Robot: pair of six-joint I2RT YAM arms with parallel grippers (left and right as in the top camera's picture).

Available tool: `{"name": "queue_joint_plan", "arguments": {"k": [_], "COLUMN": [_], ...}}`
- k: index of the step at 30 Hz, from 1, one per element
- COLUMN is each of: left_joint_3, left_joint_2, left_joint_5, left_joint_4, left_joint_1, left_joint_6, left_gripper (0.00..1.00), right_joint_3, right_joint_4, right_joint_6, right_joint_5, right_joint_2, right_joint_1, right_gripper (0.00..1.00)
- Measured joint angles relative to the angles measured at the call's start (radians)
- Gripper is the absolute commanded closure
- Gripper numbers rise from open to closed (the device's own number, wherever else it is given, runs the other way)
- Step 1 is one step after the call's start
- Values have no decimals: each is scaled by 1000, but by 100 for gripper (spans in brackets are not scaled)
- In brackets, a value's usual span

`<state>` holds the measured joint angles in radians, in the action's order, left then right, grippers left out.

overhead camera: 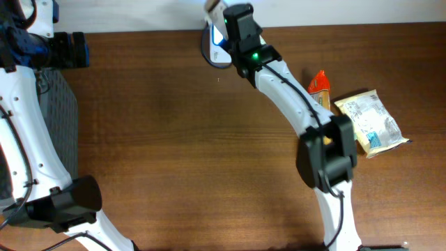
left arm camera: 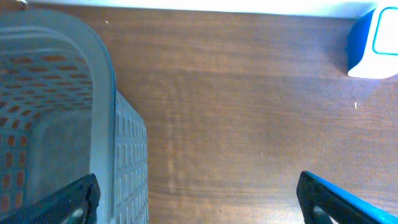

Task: Scan the item barcode
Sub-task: 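Hold the white tube in front of the white scanner, then carry the tube right and set it beside the pasta bag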

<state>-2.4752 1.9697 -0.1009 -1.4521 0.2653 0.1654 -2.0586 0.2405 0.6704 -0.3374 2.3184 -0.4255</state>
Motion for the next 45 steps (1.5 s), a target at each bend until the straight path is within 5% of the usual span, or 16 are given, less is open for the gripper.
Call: {"name": "queue_joint_plan", "arguments": {"k": [6, 18, 21, 24, 31, 34, 41, 42, 44, 45], "left_joint_3": [0, 0, 0, 0, 0, 0, 0, 0, 0, 0], "left_joint_2": [0, 0, 0, 0, 0, 0, 0, 0, 0, 0], "left_joint_5": [0, 0, 0, -1, -1, 0, 0, 0, -1, 0], "left_joint_4": [-2, -2, -3, -3, -2, -3, -2, -3, -3, -3], "left_joint_1": [0, 0, 0, 0, 0, 0, 0, 0, 0, 0], "left_joint_6": [0, 0, 0, 0, 0, 0, 0, 0, 0, 0], "left_gripper": [1, 1, 1, 1, 1, 1, 1, 1, 1, 1], "right_joint_3": [1, 1, 1, 2, -16, -11, 317, 359, 428, 445], "right_joint_4": [-217, -215, -175, 39, 854, 1149, 1023, 984, 946, 951], "right_joint_6": [253, 252, 164, 34, -632, -863, -969, -964, -955, -957], "right_joint_5": [-18, -13, -11, -1, 82, 100, 111, 111, 111, 111], "right_joint_2": [155, 155, 153, 90, -387, -391, -269, -269, -269, -269], "right_joint_1": [27, 27, 27, 27, 38, 71, 146, 161, 198, 221], "right_gripper": [96, 96, 96, 96, 96, 96, 96, 93, 31, 27]}}
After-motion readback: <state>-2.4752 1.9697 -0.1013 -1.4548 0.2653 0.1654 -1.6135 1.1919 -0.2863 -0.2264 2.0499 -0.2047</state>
